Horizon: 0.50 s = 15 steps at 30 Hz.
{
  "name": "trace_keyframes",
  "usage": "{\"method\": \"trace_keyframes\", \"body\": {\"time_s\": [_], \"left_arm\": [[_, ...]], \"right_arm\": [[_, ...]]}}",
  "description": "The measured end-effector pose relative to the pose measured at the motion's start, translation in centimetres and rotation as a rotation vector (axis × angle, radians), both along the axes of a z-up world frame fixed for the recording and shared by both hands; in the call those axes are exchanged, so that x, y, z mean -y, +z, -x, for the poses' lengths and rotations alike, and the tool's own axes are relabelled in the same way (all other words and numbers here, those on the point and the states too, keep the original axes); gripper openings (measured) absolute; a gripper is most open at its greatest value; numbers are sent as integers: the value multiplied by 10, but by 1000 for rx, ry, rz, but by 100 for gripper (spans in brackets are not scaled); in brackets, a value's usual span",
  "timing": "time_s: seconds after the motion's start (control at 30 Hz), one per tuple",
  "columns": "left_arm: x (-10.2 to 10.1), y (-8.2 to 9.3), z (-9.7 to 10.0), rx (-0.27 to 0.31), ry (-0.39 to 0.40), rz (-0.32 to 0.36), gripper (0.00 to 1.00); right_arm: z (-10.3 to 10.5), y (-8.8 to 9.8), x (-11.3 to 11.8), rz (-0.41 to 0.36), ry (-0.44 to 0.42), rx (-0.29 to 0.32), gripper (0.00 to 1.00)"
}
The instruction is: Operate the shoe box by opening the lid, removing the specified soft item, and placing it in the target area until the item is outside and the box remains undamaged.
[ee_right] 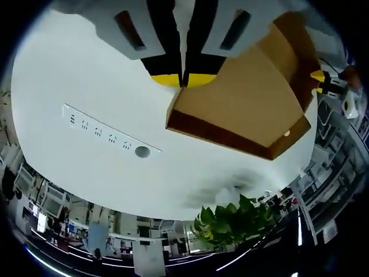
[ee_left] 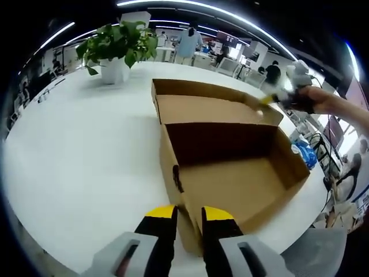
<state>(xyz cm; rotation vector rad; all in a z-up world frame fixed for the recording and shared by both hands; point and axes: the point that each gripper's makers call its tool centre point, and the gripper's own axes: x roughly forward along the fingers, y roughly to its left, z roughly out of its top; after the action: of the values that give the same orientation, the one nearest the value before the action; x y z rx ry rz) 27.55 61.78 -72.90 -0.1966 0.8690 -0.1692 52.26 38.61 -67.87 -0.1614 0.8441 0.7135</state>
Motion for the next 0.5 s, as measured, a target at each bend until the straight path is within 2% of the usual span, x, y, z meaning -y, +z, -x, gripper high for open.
{"method": "trace_keyframes", "body": {"time_s": [0.27, 0.5], "left_arm": [[1, 0, -1, 0, 22, -2, 15], [2, 0, -2, 1, 45, -12, 14]], "right_arm": [[3, 8, 8, -22, -12, 13, 0], [10, 21, 11, -26, -5, 54, 0]]}}
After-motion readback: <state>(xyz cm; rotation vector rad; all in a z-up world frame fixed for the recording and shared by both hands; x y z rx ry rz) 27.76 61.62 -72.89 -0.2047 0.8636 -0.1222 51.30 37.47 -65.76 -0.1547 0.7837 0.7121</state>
